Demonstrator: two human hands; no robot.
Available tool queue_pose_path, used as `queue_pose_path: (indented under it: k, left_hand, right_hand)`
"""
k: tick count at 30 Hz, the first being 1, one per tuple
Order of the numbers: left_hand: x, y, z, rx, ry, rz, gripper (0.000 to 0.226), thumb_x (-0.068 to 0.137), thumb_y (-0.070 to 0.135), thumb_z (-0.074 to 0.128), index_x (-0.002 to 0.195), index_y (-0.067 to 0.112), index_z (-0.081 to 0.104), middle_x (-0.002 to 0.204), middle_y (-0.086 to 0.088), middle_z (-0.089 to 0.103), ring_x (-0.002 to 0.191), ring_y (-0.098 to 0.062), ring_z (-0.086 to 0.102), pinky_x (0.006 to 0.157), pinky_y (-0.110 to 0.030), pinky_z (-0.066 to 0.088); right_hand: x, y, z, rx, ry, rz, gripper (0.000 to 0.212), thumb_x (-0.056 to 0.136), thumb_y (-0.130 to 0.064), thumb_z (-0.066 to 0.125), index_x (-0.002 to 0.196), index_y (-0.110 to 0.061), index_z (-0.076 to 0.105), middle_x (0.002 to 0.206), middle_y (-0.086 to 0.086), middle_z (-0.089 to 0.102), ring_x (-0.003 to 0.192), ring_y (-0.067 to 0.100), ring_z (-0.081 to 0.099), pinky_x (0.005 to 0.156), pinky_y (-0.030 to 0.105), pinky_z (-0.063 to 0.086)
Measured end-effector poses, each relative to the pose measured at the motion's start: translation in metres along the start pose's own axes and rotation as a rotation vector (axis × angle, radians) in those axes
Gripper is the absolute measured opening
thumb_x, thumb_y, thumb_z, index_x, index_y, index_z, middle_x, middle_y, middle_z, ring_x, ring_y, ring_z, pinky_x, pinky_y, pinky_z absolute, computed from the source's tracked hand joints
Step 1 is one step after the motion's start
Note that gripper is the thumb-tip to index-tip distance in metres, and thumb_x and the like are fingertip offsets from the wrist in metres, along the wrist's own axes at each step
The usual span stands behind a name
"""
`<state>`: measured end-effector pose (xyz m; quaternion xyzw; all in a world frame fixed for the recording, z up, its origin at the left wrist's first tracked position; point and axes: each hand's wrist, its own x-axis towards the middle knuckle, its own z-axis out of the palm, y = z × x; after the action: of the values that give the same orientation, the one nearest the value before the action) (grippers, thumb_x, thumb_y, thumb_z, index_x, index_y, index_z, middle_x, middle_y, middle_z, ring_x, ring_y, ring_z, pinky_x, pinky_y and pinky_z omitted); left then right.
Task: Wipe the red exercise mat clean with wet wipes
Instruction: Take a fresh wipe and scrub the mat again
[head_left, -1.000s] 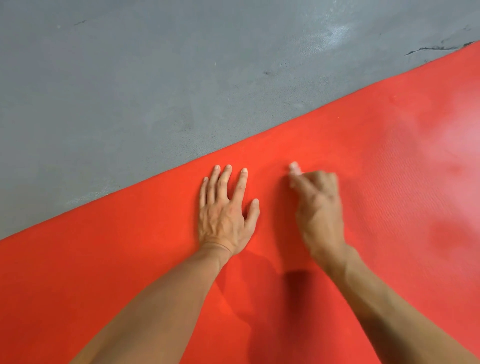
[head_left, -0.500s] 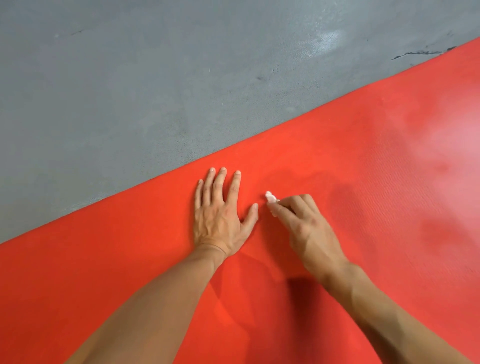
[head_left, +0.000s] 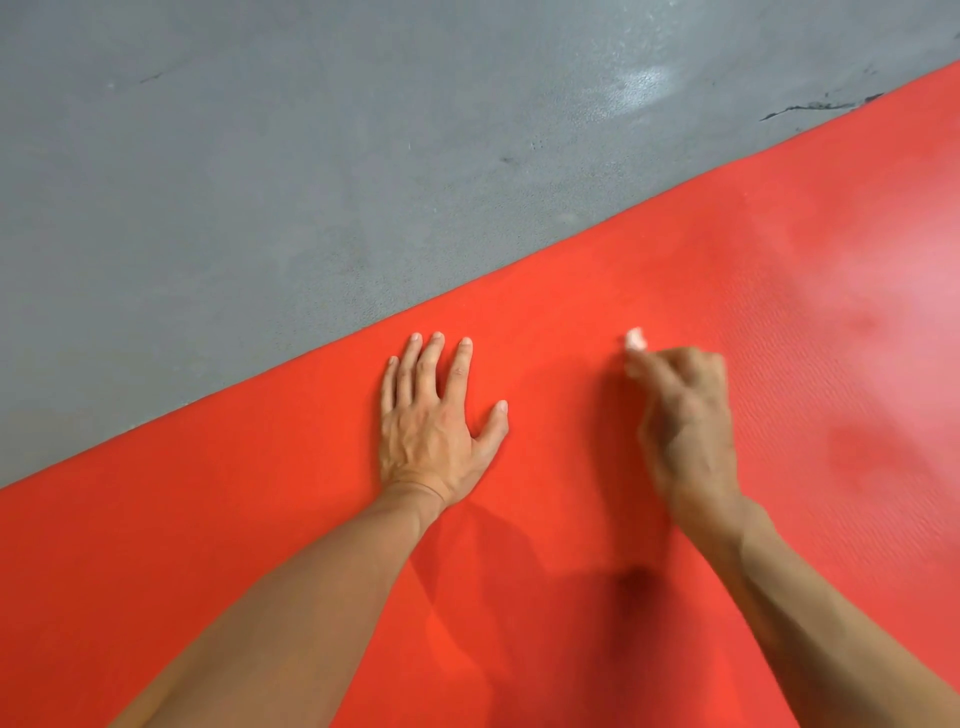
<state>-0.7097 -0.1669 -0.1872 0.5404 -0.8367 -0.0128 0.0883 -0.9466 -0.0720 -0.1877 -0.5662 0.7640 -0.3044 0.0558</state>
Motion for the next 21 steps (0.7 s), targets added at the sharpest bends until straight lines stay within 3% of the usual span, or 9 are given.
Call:
queue_pose_path:
  k: [2, 3, 6, 8, 13, 15, 18, 19, 21]
  left_hand:
    - [0.0, 0.0, 0.0, -0.002, 0.007, 0.005, 0.077, 0.093, 0.063, 0.046, 0.157, 0.02, 0.044, 0.162, -0.013, 0.039, 0.157, -0.032, 0.024, 0.127, -0.054, 0.02]
    - [0.0, 0.0, 0.0, -0.003, 0.011, 0.004, 0.077, 0.093, 0.062, 0.046, 0.157, 0.02, 0.045, 0.162, -0.013, 0.04, 0.157, -0.032, 0.024, 0.127, -0.054, 0.02]
    - [0.0, 0.0, 0.0, -0.003, 0.017, 0.01, 0.077, 0.093, 0.063, 0.045, 0.157, 0.02, 0.044, 0.162, -0.013, 0.039, 0.157, -0.032, 0.024, 0.127, -0.054, 0.02]
    - [0.0, 0.0, 0.0, -0.008, 0.017, 0.008, 0.078, 0.093, 0.063, 0.044, 0.157, 0.02, 0.045, 0.162, -0.013, 0.039, 0.157, -0.032, 0.024, 0.127, -0.054, 0.02]
    - [-0.002, -0.001, 0.002, 0.005, 0.011, 0.004, 0.078, 0.093, 0.064, 0.044, 0.157, 0.02, 0.044, 0.162, -0.013, 0.039, 0.157, -0.031, 0.024, 0.127, -0.053, 0.019]
    - [-0.003, 0.0, 0.002, -0.004, 0.021, 0.007, 0.078, 0.093, 0.063, 0.044, 0.157, 0.02, 0.045, 0.162, -0.013, 0.04, 0.157, -0.032, 0.024, 0.127, -0.054, 0.02]
    - [0.0, -0.001, 0.001, -0.014, 0.04, 0.014, 0.077, 0.093, 0.063, 0.044, 0.156, 0.019, 0.047, 0.161, -0.013, 0.041, 0.156, -0.032, 0.026, 0.127, -0.054, 0.021]
    - [0.0, 0.0, 0.001, -0.014, 0.039, 0.011, 0.077, 0.093, 0.063, 0.044, 0.156, 0.019, 0.047, 0.161, -0.013, 0.041, 0.156, -0.032, 0.027, 0.127, -0.054, 0.021]
    - [-0.001, 0.0, 0.003, -0.008, 0.03, 0.007, 0.077, 0.092, 0.064, 0.043, 0.156, 0.02, 0.047, 0.161, -0.013, 0.041, 0.156, -0.032, 0.026, 0.127, -0.053, 0.02]
  right_hand:
    - [0.001, -0.009, 0.007, 0.001, 0.102, 0.202, 0.05, 0.089, 0.007, 0.052, 0.136, -0.006, 0.063, 0.099, 0.012, 0.058, 0.092, 0.032, 0.048, 0.084, 0.043, 0.045]
    - [-0.006, -0.025, 0.014, 0.013, 0.072, 0.172, 0.05, 0.091, 0.007, 0.054, 0.139, -0.006, 0.061, 0.1, 0.012, 0.058, 0.093, 0.032, 0.049, 0.085, 0.043, 0.045]
    - [-0.042, -0.063, 0.016, 0.069, -0.168, -0.233, 0.044, 0.102, -0.012, 0.041, 0.141, -0.004, 0.058, 0.104, 0.01, 0.06, 0.092, 0.03, 0.052, 0.084, 0.04, 0.05]
    - [-0.033, -0.042, 0.001, 0.019, -0.219, -0.372, 0.048, 0.1, -0.015, 0.039, 0.143, -0.002, 0.057, 0.107, 0.011, 0.061, 0.092, 0.031, 0.053, 0.084, 0.042, 0.05]
    - [-0.013, -0.003, -0.003, -0.04, 0.133, 0.227, 0.047, 0.093, 0.001, 0.047, 0.136, -0.006, 0.064, 0.099, 0.012, 0.058, 0.093, 0.032, 0.046, 0.083, 0.044, 0.044]
    - [-0.034, -0.047, 0.011, 0.005, 0.034, 0.106, 0.05, 0.092, -0.003, 0.039, 0.137, -0.003, 0.062, 0.101, 0.011, 0.059, 0.093, 0.032, 0.049, 0.083, 0.043, 0.047]
    - [-0.052, -0.058, 0.007, 0.021, -0.172, -0.305, 0.044, 0.098, -0.012, 0.037, 0.133, -0.005, 0.065, 0.106, 0.007, 0.062, 0.089, 0.029, 0.053, 0.079, 0.04, 0.052]
    - [-0.044, -0.043, 0.001, -0.002, -0.161, -0.334, 0.042, 0.1, -0.011, 0.039, 0.133, -0.006, 0.065, 0.107, 0.007, 0.062, 0.09, 0.03, 0.053, 0.079, 0.039, 0.051]
    - [-0.026, -0.008, -0.006, -0.057, -0.034, -0.153, 0.033, 0.102, -0.007, 0.05, 0.129, -0.006, 0.068, 0.101, 0.01, 0.062, 0.089, 0.032, 0.052, 0.078, 0.039, 0.045]
